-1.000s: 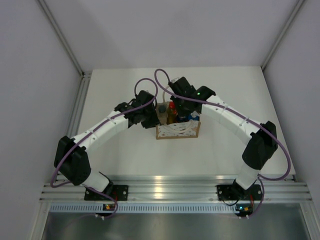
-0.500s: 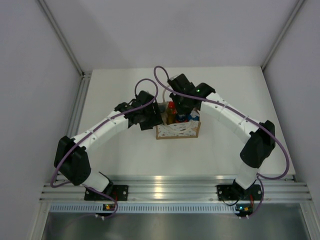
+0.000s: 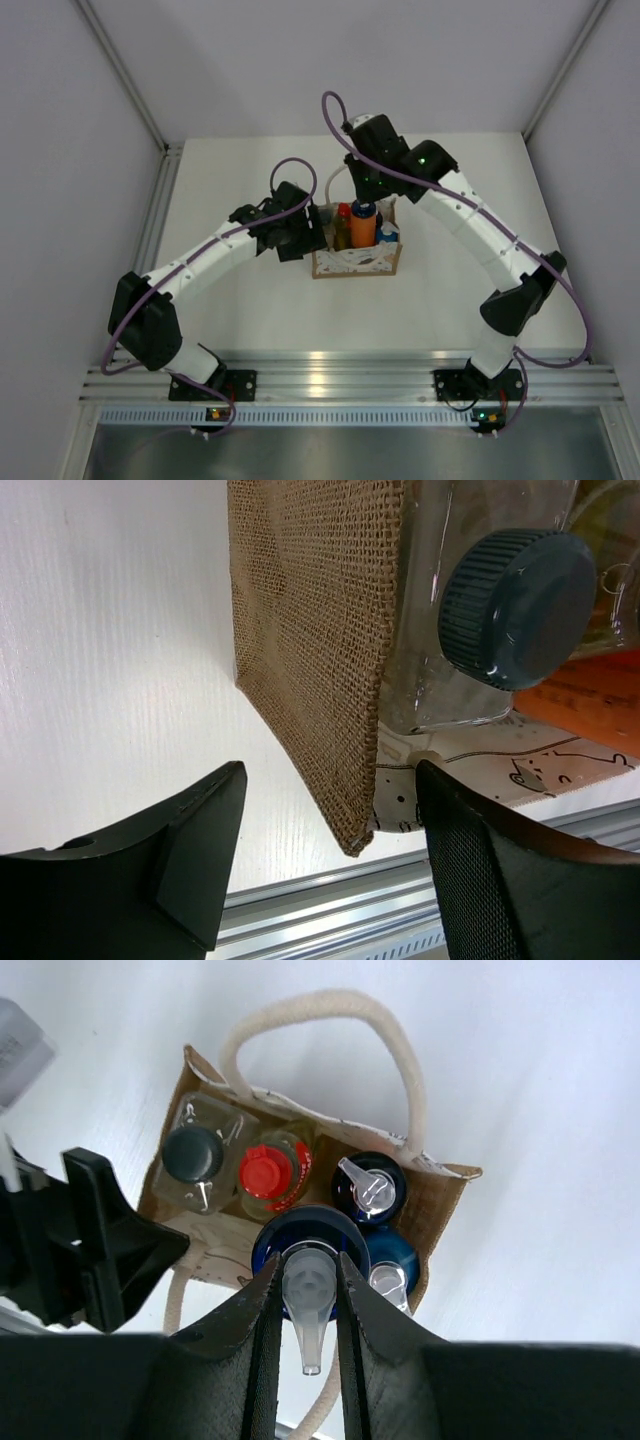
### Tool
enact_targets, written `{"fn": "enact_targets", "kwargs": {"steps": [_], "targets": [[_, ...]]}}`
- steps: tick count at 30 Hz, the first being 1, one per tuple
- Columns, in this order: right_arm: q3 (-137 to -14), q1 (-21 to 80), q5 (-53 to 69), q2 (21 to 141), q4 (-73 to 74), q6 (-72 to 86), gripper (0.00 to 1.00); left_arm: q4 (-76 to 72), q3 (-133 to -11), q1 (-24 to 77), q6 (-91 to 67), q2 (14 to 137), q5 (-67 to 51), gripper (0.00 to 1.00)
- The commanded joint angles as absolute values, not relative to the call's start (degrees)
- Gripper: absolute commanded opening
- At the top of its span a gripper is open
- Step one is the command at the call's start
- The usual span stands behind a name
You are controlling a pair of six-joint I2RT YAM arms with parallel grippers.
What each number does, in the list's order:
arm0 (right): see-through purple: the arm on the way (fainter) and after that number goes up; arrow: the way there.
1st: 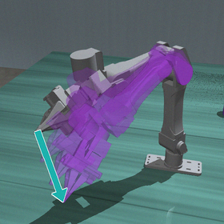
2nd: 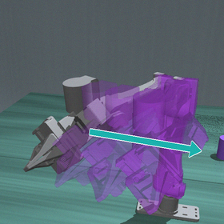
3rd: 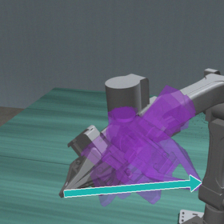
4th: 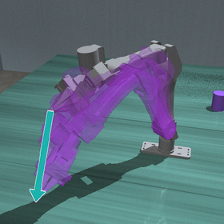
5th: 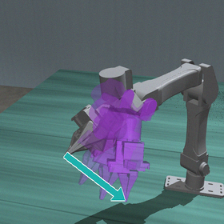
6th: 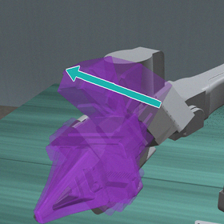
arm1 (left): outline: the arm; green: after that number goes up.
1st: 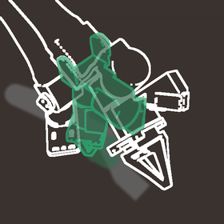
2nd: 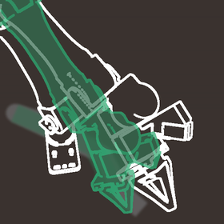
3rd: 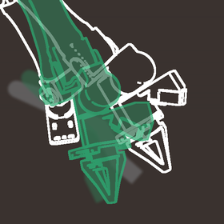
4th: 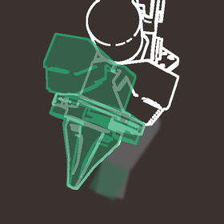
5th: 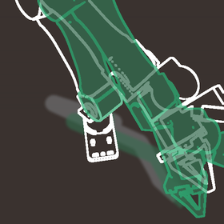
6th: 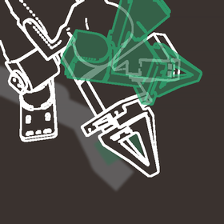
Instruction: Take the personal care products out of the canvas bag
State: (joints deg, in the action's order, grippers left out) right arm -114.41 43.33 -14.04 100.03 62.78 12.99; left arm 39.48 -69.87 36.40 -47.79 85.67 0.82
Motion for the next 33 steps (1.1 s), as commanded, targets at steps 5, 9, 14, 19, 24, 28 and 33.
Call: {"fn": "enact_targets", "kwargs": {"steps": [5,9,14,19,24,28,33], "targets": [[-125.68,43.60,-19.60,96.95,65.39,12.83,0.00,39.73,-71.46,36.56,-47.11,86.22,-1.76,0.75],[-126.47,42.98,-21.44,94.93,65.39,13.97,0.00,39.64,-71.37,36.56,-47.11,86.13,-1.85,0.75],[-128.23,41.14,-23.11,92.82,66.44,14.68,0.00,39.64,-71.10,36.65,-47.37,85.78,-1.93,0.75],[-128.85,38.76,-23.90,91.15,67.15,15.03,0.00,39.73,-70.66,36.56,-47.64,85.26,-2.02,0.75],[-128.50,35.95,-25.22,88.77,67.15,15.12,0.00,39.73,-70.49,36.56,-47.81,85.25,-1.93,0.76],[-126.92,31.48,-25.22,87.54,66.97,15.21,0.00,39.64,-70.66,36.56,-47.72,85.25,-2.02,0.76],[-118.17,27.17,-26.28,85.35,64.00,15.12,0.00,39.73,-70.75,36.56,-47.81,84.90,-1.93,0.76]]}}
